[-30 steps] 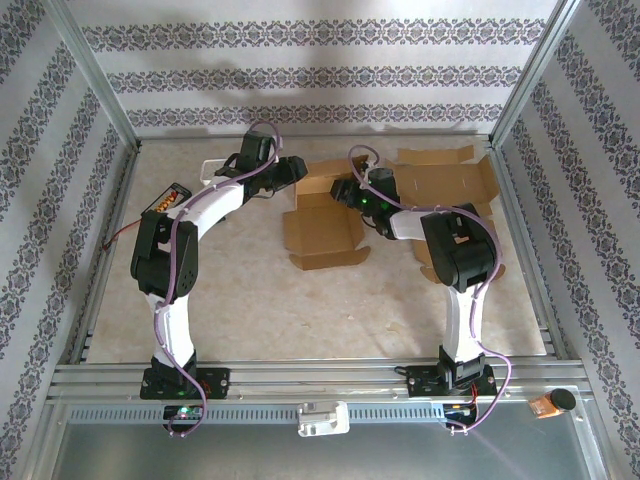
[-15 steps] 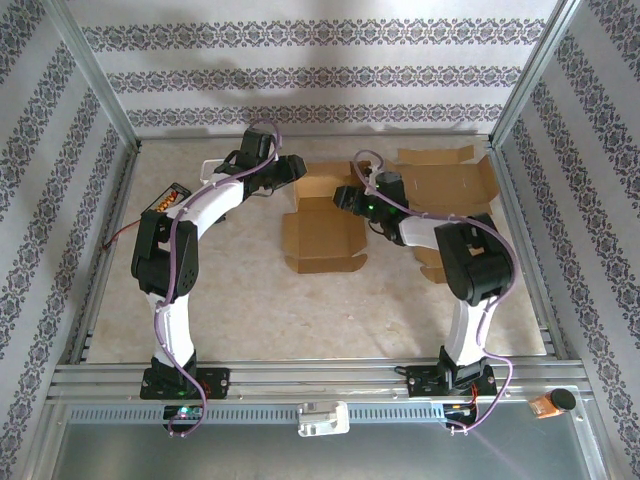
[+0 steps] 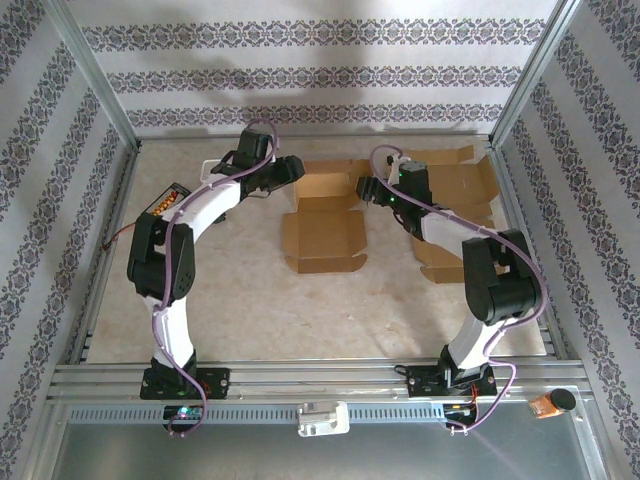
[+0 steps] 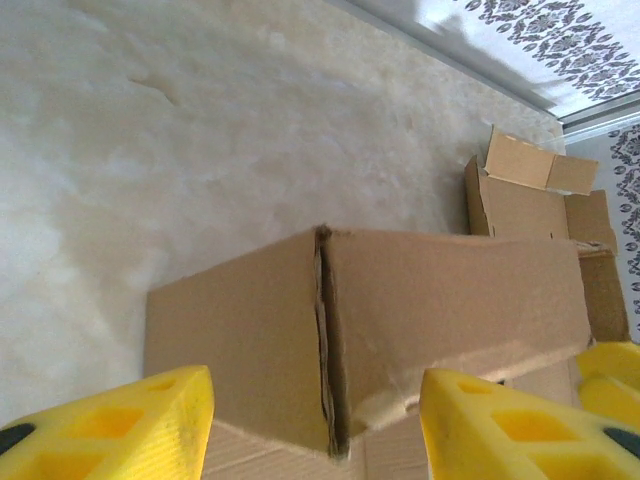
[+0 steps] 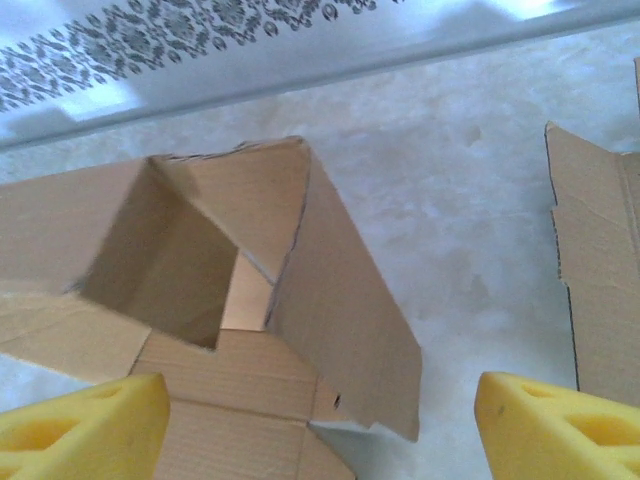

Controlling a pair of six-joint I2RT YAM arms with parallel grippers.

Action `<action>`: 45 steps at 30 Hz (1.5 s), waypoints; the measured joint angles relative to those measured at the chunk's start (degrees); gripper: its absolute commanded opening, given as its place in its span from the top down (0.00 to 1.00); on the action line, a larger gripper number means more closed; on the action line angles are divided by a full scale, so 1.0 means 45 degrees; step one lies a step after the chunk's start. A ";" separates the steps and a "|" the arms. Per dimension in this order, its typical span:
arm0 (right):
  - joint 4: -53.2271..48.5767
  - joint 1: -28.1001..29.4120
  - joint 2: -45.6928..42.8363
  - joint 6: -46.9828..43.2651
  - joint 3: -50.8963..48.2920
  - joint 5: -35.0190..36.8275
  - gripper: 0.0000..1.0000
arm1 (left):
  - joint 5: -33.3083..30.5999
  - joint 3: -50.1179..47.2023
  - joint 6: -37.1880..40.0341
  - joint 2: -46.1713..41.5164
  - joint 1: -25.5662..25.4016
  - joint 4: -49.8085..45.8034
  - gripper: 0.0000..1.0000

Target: Fold the paper box

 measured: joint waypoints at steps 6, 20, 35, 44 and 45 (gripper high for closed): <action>-0.0651 0.0058 0.1467 -0.0272 0.1545 0.0403 0.37 | -0.0233 -0.1865 -0.0301 -0.2293 -0.0049 0.0311 0.45; -0.2239 0.0962 0.1821 -0.0165 0.2283 0.2132 0.86 | -0.3667 -0.4682 -0.2113 -0.3084 -0.3852 0.2045 0.87; -0.2973 0.1423 0.0724 0.0860 0.1331 0.3419 0.97 | -0.2822 -0.4454 -0.3497 0.0874 -0.4231 0.4201 1.00; -0.3487 0.1671 0.0185 0.2249 0.0981 0.4027 0.96 | -0.2089 -0.3313 -0.3415 0.1569 -0.4231 0.4537 1.00; -0.3492 0.1671 0.0185 0.2312 0.0976 0.4027 0.95 | -0.1953 -0.3245 -0.3390 0.1749 -0.4231 0.4585 1.00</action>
